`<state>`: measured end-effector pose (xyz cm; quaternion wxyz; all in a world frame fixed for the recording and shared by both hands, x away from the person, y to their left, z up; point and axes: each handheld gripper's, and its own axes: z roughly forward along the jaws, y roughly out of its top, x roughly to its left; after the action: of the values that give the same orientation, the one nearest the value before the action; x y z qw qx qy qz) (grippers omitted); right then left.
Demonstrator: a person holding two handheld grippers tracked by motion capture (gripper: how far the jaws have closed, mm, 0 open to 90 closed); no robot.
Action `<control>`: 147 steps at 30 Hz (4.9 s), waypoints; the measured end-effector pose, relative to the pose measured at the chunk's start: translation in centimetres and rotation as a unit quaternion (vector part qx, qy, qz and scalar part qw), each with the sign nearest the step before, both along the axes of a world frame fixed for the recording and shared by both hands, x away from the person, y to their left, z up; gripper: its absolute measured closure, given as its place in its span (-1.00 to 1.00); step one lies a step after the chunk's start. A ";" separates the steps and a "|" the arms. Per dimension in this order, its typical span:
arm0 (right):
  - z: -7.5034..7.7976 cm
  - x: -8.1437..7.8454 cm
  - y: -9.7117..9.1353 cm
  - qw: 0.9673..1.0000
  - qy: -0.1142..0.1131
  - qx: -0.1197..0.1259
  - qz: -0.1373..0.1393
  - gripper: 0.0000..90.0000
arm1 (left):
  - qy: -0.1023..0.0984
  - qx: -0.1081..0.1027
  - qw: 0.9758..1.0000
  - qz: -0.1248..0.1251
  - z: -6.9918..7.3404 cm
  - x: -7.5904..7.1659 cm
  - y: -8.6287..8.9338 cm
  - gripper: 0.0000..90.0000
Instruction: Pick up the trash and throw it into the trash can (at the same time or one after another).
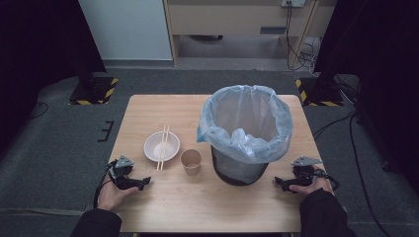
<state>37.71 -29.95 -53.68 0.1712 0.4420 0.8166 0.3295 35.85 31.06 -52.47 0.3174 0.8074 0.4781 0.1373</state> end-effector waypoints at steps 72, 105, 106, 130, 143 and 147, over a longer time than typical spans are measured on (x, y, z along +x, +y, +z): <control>0.4 0.7 1.3 0.999 0.024 -0.018 0.011 -0.99 | -0.139 -0.094 0.985 -0.039 9.8 3.4 -12.3 -0.36; 0.3 0.7 1.2 0.999 0.022 -0.015 0.020 -0.99 | 0.005 -0.039 0.999 -0.037 6.3 3.7 -13.8 0.88; 0.3 0.7 1.2 0.999 0.022 -0.015 0.020 -0.99 | 0.003 -0.041 0.999 -0.036 6.4 3.7 -13.7 0.89; 0.3 0.6 1.1 0.999 0.022 -0.015 0.021 -0.99 | -0.154 -0.146 0.977 0.011 15.2 1.5 -8.4 0.89; 0.3 0.7 1.1 0.999 0.020 -0.014 0.022 -0.99 | -0.240 -0.214 0.947 0.020 20.7 -1.3 -5.9 0.89; 0.3 0.7 1.1 0.999 0.020 -0.014 0.021 -0.99 | -0.263 -0.230 0.937 0.017 22.2 -2.2 -5.5 0.89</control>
<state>38.37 -28.85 -53.36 0.1541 0.4288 0.8335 0.3125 33.63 25.58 -30.30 0.6068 0.6390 0.4096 0.2360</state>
